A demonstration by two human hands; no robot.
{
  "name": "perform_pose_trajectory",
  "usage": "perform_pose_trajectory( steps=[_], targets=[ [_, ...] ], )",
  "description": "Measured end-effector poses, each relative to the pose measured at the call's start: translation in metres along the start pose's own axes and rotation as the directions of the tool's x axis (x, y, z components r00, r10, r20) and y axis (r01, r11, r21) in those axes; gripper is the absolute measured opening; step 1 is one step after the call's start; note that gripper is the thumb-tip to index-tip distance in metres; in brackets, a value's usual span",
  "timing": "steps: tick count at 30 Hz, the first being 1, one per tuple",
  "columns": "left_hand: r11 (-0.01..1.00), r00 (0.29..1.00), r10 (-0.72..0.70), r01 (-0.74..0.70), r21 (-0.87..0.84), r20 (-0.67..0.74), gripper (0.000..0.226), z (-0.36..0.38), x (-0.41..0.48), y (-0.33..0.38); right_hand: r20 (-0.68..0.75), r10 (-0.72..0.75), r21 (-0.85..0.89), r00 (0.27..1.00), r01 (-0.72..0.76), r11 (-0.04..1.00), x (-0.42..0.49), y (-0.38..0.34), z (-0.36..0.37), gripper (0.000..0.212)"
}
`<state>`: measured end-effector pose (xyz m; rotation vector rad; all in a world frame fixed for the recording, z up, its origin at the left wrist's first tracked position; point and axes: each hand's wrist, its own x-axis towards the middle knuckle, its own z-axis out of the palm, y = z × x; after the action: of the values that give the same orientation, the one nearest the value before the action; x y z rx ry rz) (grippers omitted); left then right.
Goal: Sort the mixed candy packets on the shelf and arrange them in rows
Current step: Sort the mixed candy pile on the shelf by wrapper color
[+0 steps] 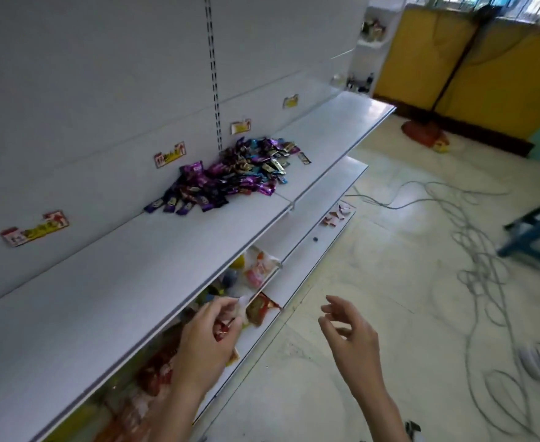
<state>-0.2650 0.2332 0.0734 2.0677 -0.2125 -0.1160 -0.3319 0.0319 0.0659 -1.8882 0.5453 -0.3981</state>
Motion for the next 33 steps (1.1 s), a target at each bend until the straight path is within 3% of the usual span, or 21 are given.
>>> perform_pose_trajectory(
  steps=[7,14,26,33],
  targets=[
    [0.999,0.998,-0.012,0.008,0.054,0.066,0.024,0.044,0.045,0.022,-0.041,0.12,0.064,0.992,-0.118,0.991,0.042,0.028,-0.027,0.03],
    [0.997,0.996,-0.018,0.012,0.07,0.083,0.023,0.098,0.133,0.034,-0.036,0.131,0.051,0.991,-0.129,0.99,0.136,0.047,-0.037,0.029],
    [1.0,0.999,-0.011,0.011,0.002,-0.033,0.023,0.175,0.313,0.102,0.043,0.023,0.042,0.999,-0.024,0.999,0.358,0.024,-0.058,0.03],
    [0.989,0.973,-0.146,0.148,-0.001,-0.179,0.022,0.196,0.383,0.095,0.18,-0.019,0.031,0.984,0.013,0.999,0.458,0.03,-0.043,0.029]
  ],
)
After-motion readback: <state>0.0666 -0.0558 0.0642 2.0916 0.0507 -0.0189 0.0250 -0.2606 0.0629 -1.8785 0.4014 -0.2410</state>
